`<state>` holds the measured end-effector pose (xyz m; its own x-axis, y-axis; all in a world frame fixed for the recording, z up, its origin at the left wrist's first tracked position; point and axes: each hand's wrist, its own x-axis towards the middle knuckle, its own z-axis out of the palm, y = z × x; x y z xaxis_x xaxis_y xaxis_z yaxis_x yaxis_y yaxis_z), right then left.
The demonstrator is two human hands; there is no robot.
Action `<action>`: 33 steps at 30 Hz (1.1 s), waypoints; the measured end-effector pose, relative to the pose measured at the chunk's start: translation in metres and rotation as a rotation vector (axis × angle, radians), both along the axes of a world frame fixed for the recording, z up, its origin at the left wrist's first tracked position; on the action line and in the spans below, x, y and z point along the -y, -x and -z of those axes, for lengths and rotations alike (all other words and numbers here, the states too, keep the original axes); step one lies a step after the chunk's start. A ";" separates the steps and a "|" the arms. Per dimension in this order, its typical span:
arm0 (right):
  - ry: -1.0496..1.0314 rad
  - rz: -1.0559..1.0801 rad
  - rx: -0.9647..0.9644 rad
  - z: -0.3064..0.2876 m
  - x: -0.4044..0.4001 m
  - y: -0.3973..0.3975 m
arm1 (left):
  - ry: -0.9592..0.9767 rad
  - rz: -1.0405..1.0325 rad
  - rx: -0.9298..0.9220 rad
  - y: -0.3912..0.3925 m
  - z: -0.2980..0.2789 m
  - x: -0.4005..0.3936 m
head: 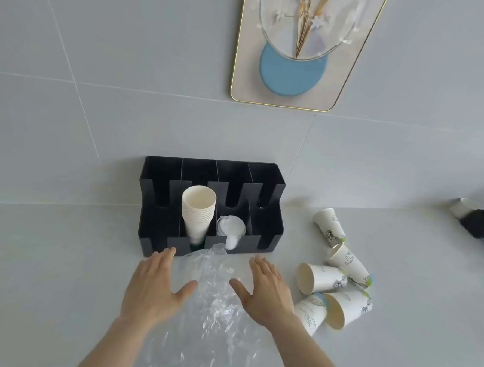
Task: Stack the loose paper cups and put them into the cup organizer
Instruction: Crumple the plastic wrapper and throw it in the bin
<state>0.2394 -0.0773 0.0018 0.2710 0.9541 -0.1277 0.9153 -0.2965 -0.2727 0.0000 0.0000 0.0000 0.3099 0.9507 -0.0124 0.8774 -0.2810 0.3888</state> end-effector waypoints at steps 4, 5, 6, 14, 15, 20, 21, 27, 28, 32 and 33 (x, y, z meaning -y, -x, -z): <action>0.076 0.026 -0.107 0.015 0.007 0.010 | 0.107 -0.033 0.037 0.004 0.023 0.011; 0.100 0.043 -0.144 0.022 0.010 0.013 | 0.148 -0.031 0.046 0.004 0.030 0.015; 0.125 0.063 -0.180 0.027 0.014 0.018 | 0.189 -0.020 0.039 0.004 0.037 0.019; 0.251 0.173 -0.382 0.063 0.035 0.046 | 0.471 0.063 0.181 -0.008 0.075 0.054; 0.266 0.171 -0.377 0.066 0.037 0.050 | 0.479 0.070 0.213 -0.012 0.078 0.059; 0.265 0.234 -0.628 0.065 0.038 0.056 | 0.402 0.149 0.257 -0.028 0.094 0.084; 0.260 0.262 -0.712 0.062 0.037 0.055 | 0.372 0.144 0.231 -0.029 0.095 0.084; 0.028 0.391 -0.998 0.016 0.015 0.036 | 0.235 0.030 0.185 -0.051 0.059 0.049; 0.000 0.408 -0.991 0.011 0.010 0.035 | 0.223 0.031 0.198 -0.053 0.054 0.041; -0.037 0.234 -0.853 0.004 0.008 0.035 | 0.250 0.114 0.348 -0.058 0.036 0.034; -0.018 0.224 -0.911 -0.001 0.006 0.036 | 0.270 0.127 0.408 -0.060 0.030 0.032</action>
